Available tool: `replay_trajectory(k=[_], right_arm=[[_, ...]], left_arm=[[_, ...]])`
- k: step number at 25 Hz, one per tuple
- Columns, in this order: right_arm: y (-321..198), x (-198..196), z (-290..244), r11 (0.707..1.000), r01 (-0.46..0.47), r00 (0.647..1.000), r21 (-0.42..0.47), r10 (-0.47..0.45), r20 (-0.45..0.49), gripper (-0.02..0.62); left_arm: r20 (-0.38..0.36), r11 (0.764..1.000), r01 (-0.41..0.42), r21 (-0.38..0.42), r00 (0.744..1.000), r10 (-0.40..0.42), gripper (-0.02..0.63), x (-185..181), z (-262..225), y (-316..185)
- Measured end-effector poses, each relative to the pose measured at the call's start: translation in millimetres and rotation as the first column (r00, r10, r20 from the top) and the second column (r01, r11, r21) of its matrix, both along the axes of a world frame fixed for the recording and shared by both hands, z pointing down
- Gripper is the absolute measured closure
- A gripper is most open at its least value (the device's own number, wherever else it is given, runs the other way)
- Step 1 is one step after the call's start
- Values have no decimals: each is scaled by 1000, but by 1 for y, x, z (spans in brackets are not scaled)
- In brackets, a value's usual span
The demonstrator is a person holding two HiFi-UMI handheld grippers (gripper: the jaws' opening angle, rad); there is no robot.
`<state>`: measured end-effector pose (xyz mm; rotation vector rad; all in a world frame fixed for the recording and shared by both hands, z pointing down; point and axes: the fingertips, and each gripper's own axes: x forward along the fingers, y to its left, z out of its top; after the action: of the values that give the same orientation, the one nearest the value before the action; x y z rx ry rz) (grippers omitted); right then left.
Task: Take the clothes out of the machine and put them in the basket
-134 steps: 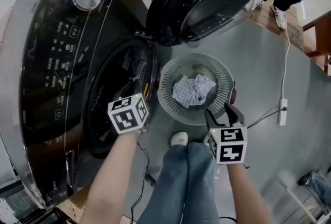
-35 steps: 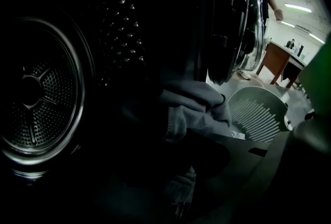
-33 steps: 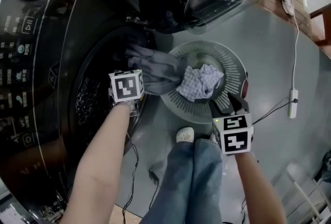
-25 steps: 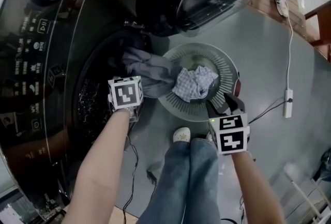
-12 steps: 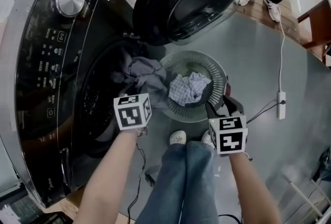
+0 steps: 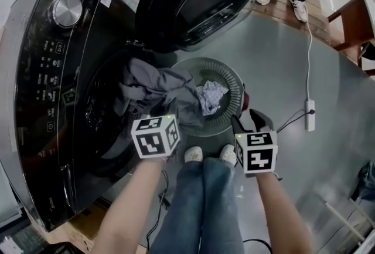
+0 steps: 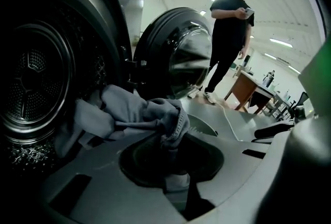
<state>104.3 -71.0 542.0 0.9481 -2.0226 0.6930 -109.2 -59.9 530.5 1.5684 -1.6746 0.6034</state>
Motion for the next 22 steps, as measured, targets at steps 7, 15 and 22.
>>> replay_trajectory(k=[7, 15, 22], right_arm=[[-6, 29, 0, 999, -39, 999, -4, 39, -24, 380], [-11, 41, 2, 998, -69, 997, -6, 69, -33, 385], [-9, 33, 7, 998, -69, 997, -13, 68, -30, 385]], left_arm=[[-50, 998, -66, 16, 996, 67, 541, 35, -8, -11], [-229, 996, -84, 36, 969, 90, 541, 57, -5, -13], [-185, 990, -124, -59, 976, 111, 455, 60, 21, -11]])
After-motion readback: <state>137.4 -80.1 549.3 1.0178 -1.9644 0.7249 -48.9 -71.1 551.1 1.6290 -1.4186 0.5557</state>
